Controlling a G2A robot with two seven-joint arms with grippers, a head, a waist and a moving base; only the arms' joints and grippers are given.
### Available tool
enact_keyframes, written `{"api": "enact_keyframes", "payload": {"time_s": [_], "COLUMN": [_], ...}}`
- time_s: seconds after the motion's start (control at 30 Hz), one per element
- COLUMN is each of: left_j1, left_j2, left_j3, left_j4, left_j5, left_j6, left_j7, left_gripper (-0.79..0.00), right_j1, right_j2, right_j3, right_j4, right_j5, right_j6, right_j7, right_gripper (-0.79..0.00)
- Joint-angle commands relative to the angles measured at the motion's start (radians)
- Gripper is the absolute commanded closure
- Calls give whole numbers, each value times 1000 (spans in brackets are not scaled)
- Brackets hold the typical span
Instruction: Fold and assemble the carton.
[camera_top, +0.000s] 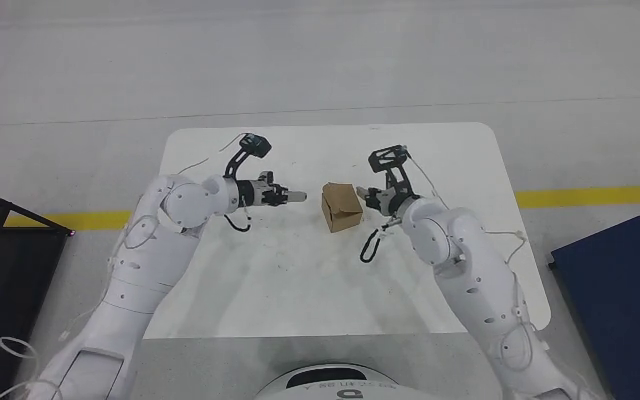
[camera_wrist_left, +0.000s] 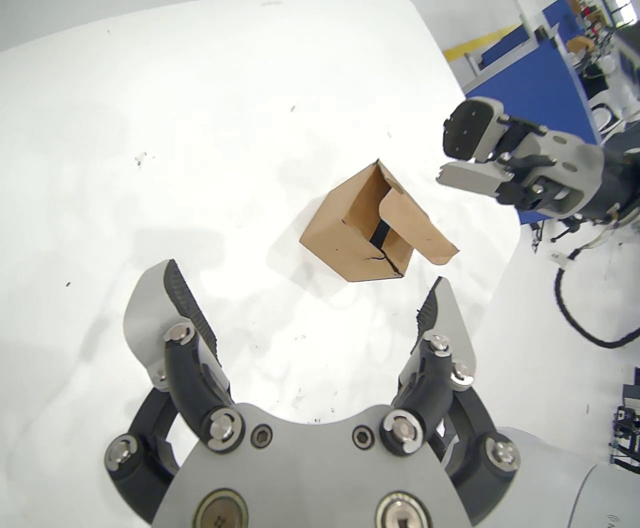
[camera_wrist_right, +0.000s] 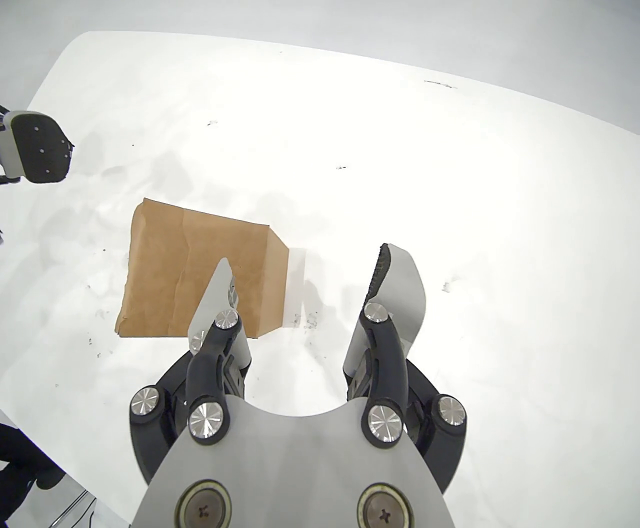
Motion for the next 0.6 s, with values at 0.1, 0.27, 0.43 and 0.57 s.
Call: {"api": "enact_keyframes", "payload": {"time_s": [0.1, 0.27, 0.43, 0.57], "left_j1": [-35, -65, -81, -89], "left_j2": [-11, -20, -26, -28], "left_j3": [66, 112, 134, 140], "left_j4": [17, 41, 55, 61], "left_j5": [66, 98, 108, 120], "left_j6": [17, 25, 32, 41], "left_j7": [15, 27, 37, 40], "left_gripper": [-785, -785, -785, -785], "right_j1": [26, 65, 95, 103], "right_j2": [-4, -6, -8, -9], "right_j3": [-5, -10, -31, -40], "right_j4": [32, 89, 124, 132], "right_j5": [61, 128, 125, 126], "right_j6": [-20, -52, -47, -42], "right_j7": [25, 81, 125, 125], "right_gripper": [-416, -394, -382, -379]}}
